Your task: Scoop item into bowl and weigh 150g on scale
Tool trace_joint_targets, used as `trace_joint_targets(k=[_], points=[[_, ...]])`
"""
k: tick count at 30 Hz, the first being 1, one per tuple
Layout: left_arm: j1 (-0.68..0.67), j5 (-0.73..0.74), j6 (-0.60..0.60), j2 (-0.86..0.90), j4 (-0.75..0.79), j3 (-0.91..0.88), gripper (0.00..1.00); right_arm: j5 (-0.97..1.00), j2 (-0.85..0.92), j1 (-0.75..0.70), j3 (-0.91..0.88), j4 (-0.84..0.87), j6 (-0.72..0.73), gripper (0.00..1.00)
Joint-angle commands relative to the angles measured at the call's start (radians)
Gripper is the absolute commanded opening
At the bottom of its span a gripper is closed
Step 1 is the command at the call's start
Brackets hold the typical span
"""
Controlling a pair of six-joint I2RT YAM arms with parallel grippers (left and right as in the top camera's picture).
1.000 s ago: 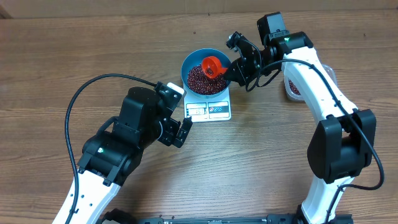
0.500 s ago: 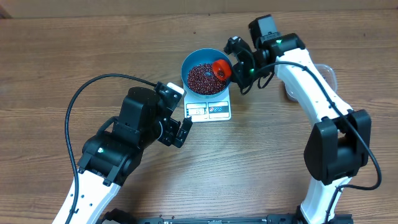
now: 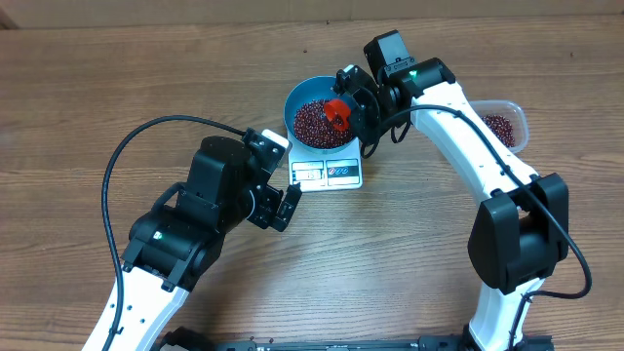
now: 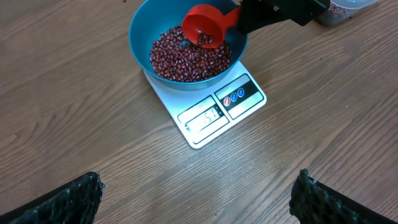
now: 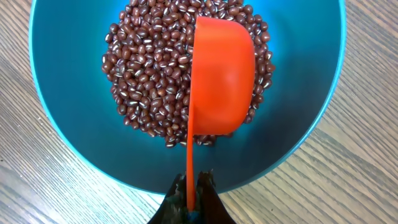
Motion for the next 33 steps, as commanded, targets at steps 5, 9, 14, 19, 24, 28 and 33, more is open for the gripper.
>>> trace_joint_targets(k=[5,9,14,19,24,28,33], points=[[0.004,0.011,0.015,-0.011,0.003,0.008,1.00,0.043,0.002,0.029,0.024,0.019,0.027,0.03],[0.004,0.011,0.015,-0.011,0.003,0.008,0.99,0.054,0.003,0.045,0.024,0.026,0.029,0.03],[0.004,0.011,0.015,-0.011,0.003,0.008,1.00,0.054,0.003,0.047,0.024,0.023,0.029,0.03],[0.004,0.011,0.015,-0.011,0.003,0.008,1.00,0.053,0.003,0.047,0.023,0.006,0.029,0.03],[0.004,0.011,0.015,-0.011,0.003,0.008,0.99,-0.002,0.003,0.047,0.018,-0.005,0.029,0.03],[0.004,0.011,0.015,-0.011,0.003,0.008,0.99,-0.069,0.003,0.047,0.018,-0.004,0.029,0.03],[0.004,0.011,0.015,-0.011,0.003,0.008,1.00,-0.153,0.003,0.046,0.018,0.003,0.029,0.04]])
